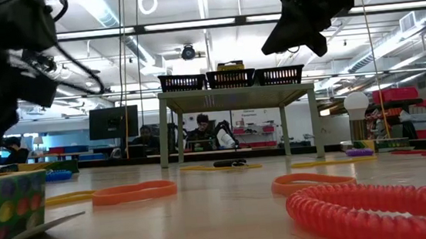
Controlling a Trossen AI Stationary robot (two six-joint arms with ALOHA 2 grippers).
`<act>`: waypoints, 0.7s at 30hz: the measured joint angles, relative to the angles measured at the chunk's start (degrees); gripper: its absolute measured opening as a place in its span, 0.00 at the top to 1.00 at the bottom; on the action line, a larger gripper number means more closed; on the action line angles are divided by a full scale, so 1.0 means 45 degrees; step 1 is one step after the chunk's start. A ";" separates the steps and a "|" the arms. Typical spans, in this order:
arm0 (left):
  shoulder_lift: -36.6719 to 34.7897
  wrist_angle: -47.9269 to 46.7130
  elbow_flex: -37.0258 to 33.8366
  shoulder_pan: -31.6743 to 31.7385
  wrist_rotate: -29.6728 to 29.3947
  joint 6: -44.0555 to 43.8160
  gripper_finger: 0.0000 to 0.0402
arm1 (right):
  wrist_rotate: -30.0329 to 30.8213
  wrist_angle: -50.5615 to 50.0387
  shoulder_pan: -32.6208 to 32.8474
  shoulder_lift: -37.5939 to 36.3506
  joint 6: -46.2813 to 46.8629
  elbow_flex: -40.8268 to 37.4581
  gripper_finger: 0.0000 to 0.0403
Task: Pick & Place Office Desk Supplies
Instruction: Put the red rubber band into the left black bin on the shelf
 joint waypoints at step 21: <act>0.1389 0.1586 -0.1077 -0.0243 0.0556 0.0301 0.79 | 0.0008 0.0689 0.0005 0.0000 -0.0094 0.0000 0.98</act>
